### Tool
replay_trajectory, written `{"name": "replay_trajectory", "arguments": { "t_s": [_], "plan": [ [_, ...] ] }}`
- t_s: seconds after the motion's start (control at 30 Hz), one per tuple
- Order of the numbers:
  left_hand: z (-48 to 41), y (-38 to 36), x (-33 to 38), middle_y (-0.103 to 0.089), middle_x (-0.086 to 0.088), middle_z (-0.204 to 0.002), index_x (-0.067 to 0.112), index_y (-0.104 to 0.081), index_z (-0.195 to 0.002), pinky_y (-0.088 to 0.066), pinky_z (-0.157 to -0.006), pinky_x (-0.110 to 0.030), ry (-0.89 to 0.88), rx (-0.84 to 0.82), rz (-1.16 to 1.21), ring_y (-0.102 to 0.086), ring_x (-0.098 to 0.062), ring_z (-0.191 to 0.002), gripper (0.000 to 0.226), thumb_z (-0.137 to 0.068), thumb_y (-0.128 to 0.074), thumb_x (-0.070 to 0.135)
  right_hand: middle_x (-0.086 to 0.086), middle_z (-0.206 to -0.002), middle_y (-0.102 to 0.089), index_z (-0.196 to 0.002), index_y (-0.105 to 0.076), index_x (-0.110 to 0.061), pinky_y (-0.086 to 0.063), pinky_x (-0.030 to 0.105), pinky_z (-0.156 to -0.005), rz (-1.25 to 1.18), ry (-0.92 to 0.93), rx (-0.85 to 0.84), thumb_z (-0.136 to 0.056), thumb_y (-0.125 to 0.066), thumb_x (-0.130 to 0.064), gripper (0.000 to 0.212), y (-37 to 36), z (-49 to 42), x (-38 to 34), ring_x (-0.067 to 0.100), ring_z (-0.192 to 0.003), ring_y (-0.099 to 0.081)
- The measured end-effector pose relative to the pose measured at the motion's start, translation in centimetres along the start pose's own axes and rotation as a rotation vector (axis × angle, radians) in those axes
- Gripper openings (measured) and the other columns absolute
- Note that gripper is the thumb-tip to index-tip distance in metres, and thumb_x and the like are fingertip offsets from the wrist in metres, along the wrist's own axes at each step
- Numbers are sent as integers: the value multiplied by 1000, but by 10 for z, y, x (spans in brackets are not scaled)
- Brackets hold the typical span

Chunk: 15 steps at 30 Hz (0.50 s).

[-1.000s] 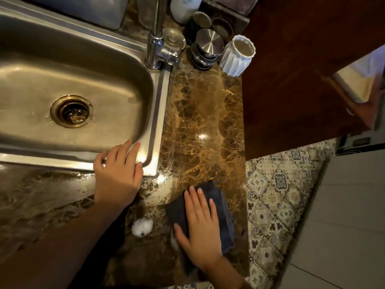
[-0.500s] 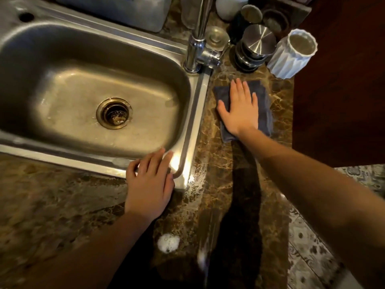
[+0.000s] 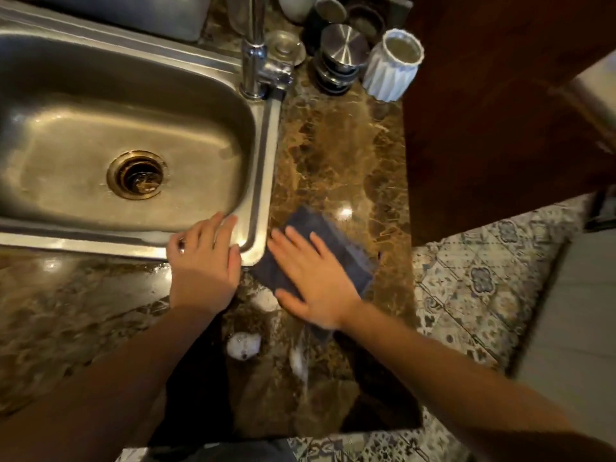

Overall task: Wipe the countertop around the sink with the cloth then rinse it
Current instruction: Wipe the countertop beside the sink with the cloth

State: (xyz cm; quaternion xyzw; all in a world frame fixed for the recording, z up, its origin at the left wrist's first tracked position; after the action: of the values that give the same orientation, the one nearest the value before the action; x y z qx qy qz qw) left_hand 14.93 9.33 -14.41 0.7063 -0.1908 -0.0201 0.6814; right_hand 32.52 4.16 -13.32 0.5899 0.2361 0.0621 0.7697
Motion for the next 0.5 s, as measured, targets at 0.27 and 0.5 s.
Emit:
{"name": "replay_trajectory", "arguments": {
  "t_s": [0.27, 0.5],
  "plan": [
    [1, 1, -3, -51, -7, -141, 15, -48, -136, -33, -96, -45, 27, -94, 5, -50, -28, -122, 47, -96, -30, 31, -3, -163, 0, -156, -8, -19, 1, 43, -118, 115, 104, -219, -94, -42, -55, 80, -33, 80, -37, 17, -149, 9],
    [-1, 0, -3, -52, -4, -140, 18, -50, -136, -31, -99, -46, 61, -126, 1, -50, -23, -123, 47, -94, -33, 31, -4, -162, -8, -155, -15, -21, -2, 42, -120, 34, 65, -107, -88, -51, -50, 81, 5, 11, 33, 15, -150, 0]
  ]
}}
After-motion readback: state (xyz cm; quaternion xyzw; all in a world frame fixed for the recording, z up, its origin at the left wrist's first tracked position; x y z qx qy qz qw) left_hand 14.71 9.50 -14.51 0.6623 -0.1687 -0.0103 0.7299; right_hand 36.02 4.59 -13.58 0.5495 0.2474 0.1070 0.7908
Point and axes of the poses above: each hand's wrist, its own z-axis away from the middle knuckle, its own y-axis out of the back of the hand, x = y × z, the point moved 4 cm from there along -z, towards the middle knuckle
